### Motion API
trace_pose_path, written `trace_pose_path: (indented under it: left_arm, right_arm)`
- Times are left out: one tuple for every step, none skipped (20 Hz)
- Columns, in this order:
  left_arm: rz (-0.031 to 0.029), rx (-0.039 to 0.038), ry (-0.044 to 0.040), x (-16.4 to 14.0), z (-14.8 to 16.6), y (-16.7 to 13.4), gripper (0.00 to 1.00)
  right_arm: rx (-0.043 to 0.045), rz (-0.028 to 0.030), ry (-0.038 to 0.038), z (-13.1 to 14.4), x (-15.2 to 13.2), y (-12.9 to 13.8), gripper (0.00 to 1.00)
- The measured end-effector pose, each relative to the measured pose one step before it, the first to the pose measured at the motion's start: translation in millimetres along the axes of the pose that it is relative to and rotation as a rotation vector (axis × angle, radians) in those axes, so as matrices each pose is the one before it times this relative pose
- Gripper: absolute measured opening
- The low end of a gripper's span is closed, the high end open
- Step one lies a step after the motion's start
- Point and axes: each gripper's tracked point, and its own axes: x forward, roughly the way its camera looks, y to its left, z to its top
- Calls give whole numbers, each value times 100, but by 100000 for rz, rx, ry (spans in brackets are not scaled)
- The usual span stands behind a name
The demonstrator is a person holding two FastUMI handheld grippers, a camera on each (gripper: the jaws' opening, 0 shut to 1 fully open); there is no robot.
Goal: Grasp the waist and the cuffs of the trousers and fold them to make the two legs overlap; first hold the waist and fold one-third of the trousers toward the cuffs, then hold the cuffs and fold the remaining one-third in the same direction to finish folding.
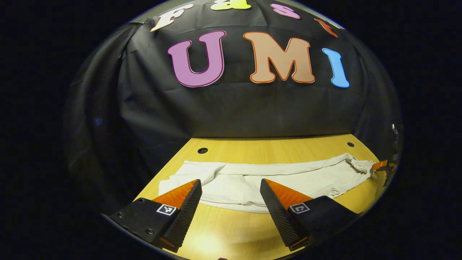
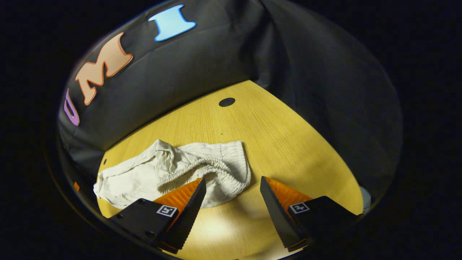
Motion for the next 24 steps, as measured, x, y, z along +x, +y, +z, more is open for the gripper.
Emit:
trace_pose_path:
  left_arm:
    - [908,-281,-597,107,100,16,97]
    - [662,-455,-40,25,-92,101,97]
    - [595,-795,296,32,-27,19,97]
    - [487,-1026,-58,-21,-2,10,97]
    - [519,-1063,-56,1,22,11,97]
    - [424,-1015,99,-319,-220,-94,97]
    - [284,-726,88,-69,-47,13,94]
    - [382,-327,205,16,-6,29,98]
    - [567,-249,210,-18,-22,124,98]
    - [161,-544,-40,-37,-133,77,98]
    - [82,-532,-201,-62,30,19,98]
    - [-94,-435,-321,0,40,-12,97]
    - [-137,-337,-8,31,-28,50,93]
    - [-122,-346,29,-24,-87,78,94]
    - [-399,-438,-59,26,-38,32,97]
    - [-861,-726,-317,-112,5,-42,97]
    - [-1203,-955,-896,43,159,-102,97]
    - [-1093,-901,-635,17,91,-60,97]
    - [-754,-309,-70,12,58,62,97]
    - [-821,36,-81,32,-28,145,97]
    - [-1043,87,-66,96,151,261,98]
    - [-907,108,42,181,31,176,98]
    - [-1021,-47,-6,91,-16,235,97]
    - [-942,-453,322,174,-65,234,97]
  right_arm:
    - [5497,2806,171,-137,718,135,94]
    - [2302,1775,390,-117,183,134,94]
    - [1783,1700,-1843,271,237,251,93]
    - [1296,52,-549,104,449,-72,80]
    - [919,-840,-133,26,422,-434,70]
    - [1697,347,788,-79,-181,-18,58]
    - [2885,1719,-330,472,-262,203,46]
    - [2763,980,-1192,211,188,81,40]
    - [2130,543,-1056,420,51,290,28]
    - [1298,629,-826,126,-35,458,24]
    - [-492,1139,-798,13,-344,351,19]
    - [-943,1053,-1642,352,-562,657,19]
    - [-1123,1032,-1736,463,-546,698,19]
    - [-609,1490,-1888,445,-454,1020,14]
    - [-234,1396,-1908,545,-539,1049,19]
    - [-515,1754,-1489,336,-539,1300,19]
    - [-1963,1376,-1670,298,-551,1291,19]
    - [-2634,1065,-1779,393,-620,974,19]
    - [-2837,1090,-1592,627,-865,1185,19]
    - [-2664,1381,-1688,565,-569,1848,19]
    - [-2695,1981,-1829,571,-467,2022,19]
    - [-2838,1916,-1665,354,-449,2169,19]
    - [-3081,1682,-982,84,-281,2050,19]
    - [-3071,1338,-792,-46,-117,2204,19]
